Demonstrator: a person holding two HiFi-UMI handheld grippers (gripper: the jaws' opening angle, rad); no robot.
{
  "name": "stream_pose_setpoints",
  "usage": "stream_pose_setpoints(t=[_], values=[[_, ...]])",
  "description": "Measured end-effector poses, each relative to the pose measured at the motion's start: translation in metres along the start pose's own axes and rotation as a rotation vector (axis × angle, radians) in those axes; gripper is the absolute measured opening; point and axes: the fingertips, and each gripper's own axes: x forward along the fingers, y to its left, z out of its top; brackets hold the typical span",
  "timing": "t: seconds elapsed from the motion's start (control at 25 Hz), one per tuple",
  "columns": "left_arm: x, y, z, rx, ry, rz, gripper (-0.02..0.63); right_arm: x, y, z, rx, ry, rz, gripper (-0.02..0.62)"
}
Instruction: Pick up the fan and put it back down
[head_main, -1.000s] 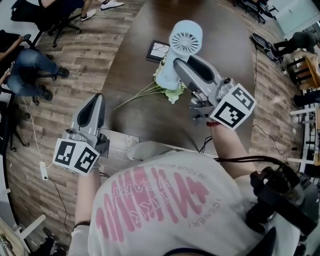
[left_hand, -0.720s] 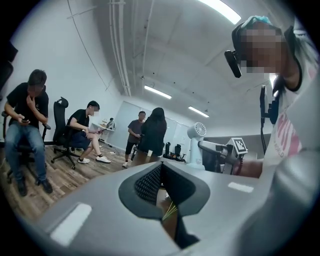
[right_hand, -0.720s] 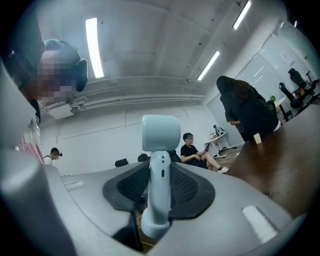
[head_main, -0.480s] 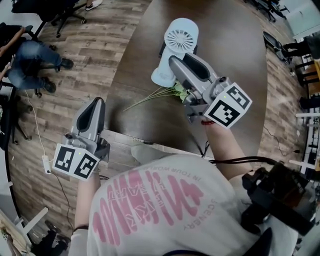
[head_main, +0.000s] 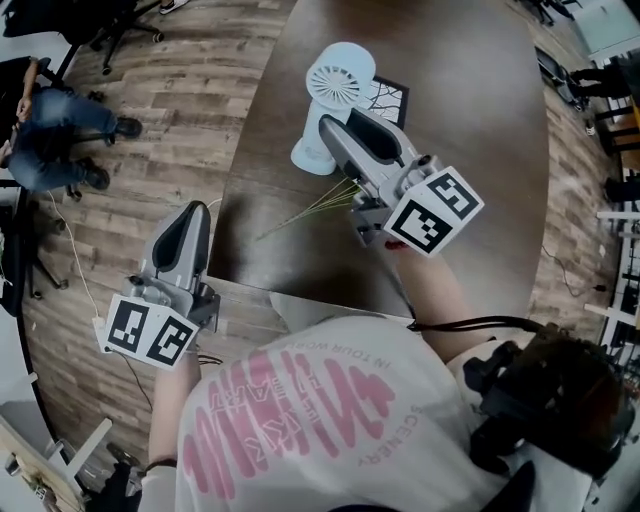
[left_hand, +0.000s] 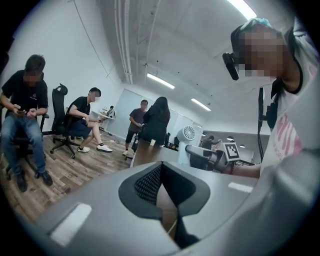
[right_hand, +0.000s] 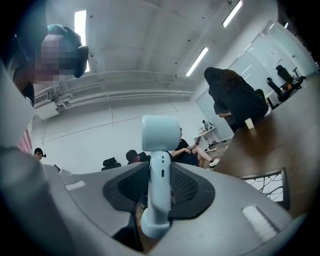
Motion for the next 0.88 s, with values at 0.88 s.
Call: stream_pose_setpoints(t=[0.88], values=[[0.044,0.052,-0.007,-0.014,0.134,-0.054,0.017,0.050,-0.069,-0.056,-0.051,0.068,-0.219,0.135]])
